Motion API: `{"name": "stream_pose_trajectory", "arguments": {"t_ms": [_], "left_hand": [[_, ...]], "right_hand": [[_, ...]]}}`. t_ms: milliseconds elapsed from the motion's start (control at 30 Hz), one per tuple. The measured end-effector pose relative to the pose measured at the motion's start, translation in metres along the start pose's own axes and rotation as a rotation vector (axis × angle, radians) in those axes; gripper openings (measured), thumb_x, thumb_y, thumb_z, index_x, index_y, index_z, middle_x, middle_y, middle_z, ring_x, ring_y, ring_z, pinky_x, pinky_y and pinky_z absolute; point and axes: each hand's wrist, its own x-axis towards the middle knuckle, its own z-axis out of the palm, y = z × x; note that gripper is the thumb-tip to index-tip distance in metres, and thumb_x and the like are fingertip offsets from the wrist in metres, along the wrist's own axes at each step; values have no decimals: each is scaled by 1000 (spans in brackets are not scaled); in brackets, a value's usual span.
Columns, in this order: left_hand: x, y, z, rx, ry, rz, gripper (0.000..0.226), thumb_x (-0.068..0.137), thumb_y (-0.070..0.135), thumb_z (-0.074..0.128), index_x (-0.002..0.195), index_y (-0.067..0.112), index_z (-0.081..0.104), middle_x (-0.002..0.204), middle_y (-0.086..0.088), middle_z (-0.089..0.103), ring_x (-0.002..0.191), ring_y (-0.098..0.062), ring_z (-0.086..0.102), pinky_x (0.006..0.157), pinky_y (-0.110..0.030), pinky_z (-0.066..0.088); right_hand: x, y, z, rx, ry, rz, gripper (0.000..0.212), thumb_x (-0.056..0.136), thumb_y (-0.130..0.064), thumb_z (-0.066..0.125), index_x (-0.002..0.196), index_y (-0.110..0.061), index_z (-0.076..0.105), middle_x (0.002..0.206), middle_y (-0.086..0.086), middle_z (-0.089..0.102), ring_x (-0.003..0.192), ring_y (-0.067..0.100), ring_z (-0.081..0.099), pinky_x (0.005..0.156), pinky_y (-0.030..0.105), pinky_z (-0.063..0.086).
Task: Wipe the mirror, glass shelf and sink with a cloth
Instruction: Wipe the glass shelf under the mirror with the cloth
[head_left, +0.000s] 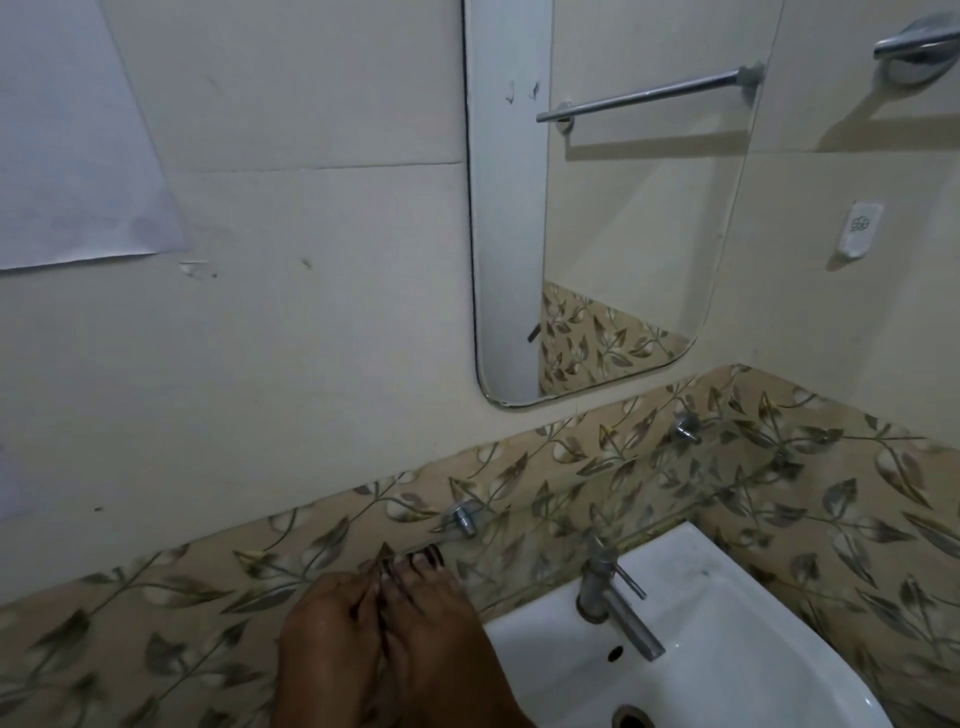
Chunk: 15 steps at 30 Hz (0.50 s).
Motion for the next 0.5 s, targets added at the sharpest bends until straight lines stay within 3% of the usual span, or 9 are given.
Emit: {"name": "stream_pose_trajectory", "arguments": {"t_ms": [67,200,300,433,500], "left_hand": [[1,-1,-5,-2,-29,-25,12,68,5,80,69,16,77,68,-5,71,65,-25,70,61,-27,52],[-3,5,-13,-58,-39,-71,9,74,8,78,75,17,78,79,-3,74,76,-24,70,72,-28,52],[-10,10,-9,-88,66,48,13,66,4,81,67,16,76,69,-1,71,63,-19,68,67,-19,45],[-18,11,-3,-208,122,180,6,64,16,72,69,18,76,68,2,69,73,-8,56,67,-14,40],[-19,9,3,-197,58,216,7,62,17,70,64,22,75,66,4,67,72,-8,53,63,-14,38]], "right_hand": [[-4,2,4,5,94,-64,41,100,-38,39,111,-21,75,120,-1,72,113,19,68,96,32,52],[-12,9,16,-84,257,-157,37,107,-34,28,117,-21,61,113,0,75,108,18,70,81,36,61],[-33,14,16,-198,302,-193,31,107,-30,32,124,-19,55,121,2,71,119,19,62,94,38,53],[-62,43,16,-267,417,44,37,104,-23,44,128,-3,64,135,18,60,132,35,52,97,49,50],[-65,56,14,-221,379,156,47,99,-21,50,141,0,50,145,26,47,139,43,40,103,54,45]]}}
